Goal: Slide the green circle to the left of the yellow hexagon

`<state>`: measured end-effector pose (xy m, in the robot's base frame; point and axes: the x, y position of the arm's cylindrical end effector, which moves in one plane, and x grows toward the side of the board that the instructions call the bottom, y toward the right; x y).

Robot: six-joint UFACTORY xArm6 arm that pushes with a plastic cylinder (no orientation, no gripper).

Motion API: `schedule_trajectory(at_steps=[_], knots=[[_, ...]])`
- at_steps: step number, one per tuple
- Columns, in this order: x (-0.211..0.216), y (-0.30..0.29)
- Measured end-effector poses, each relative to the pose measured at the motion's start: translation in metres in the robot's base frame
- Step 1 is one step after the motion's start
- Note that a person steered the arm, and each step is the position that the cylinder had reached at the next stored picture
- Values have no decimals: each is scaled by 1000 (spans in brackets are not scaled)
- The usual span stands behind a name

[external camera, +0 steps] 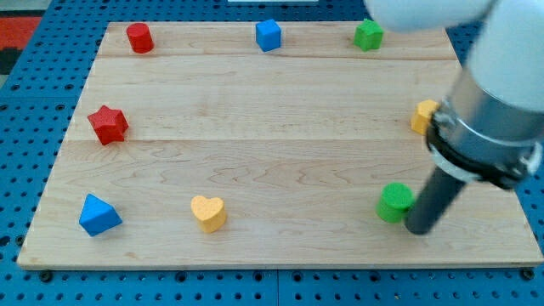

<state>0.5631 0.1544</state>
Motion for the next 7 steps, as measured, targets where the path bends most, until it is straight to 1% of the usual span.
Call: schedule_trajectory(at_steps=[1,2,3,4,5,6,7], knots=[[-43,-30],[-33,-29],[-38,-78],[-74,-83],[-102,-54],[-123,-51],[-106,-53]])
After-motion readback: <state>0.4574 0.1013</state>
